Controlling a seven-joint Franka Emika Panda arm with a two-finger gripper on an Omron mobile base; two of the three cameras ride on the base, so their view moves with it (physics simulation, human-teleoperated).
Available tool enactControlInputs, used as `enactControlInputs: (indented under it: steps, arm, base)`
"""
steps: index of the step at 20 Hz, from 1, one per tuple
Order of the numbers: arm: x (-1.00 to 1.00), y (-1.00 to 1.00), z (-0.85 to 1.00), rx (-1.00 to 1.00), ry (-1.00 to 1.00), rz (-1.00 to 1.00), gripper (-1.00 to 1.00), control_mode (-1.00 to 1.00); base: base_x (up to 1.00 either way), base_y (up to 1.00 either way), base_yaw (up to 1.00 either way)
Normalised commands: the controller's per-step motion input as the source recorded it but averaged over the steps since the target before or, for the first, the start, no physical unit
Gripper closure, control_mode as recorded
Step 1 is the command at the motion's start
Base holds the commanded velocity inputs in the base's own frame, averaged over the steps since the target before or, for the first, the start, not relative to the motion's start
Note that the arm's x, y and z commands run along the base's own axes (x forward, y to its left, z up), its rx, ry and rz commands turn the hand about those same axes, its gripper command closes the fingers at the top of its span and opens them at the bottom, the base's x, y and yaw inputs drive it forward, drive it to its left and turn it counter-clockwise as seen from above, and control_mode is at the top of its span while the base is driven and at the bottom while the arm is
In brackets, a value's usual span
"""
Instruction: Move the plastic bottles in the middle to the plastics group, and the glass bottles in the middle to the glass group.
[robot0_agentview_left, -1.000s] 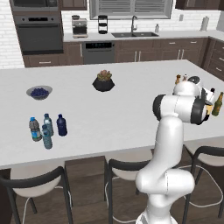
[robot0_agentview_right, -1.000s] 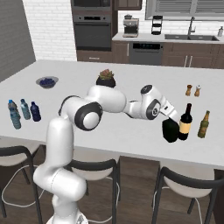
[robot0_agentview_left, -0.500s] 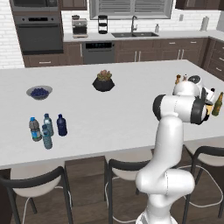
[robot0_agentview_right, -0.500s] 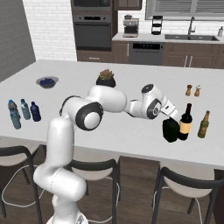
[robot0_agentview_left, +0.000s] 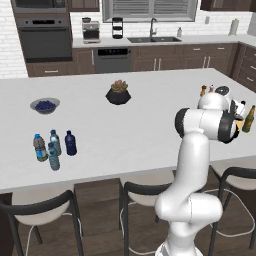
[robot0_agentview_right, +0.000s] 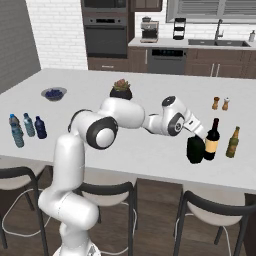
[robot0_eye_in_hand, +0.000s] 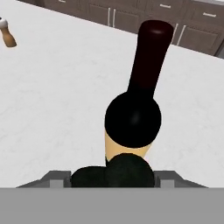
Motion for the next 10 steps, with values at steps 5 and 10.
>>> enactControlInputs:
  steps: [5,10]
  arm:
    - [0.00,0.00,0.10,-0.02,0.00,0.00,-1.00,-1.00]
    - [-0.02,0.00,0.22,-0.01,0.00,0.00,-1.00,-1.00]
  base:
    - [0.00,0.00,0.00]
    - [0.00,0.00,0.00]
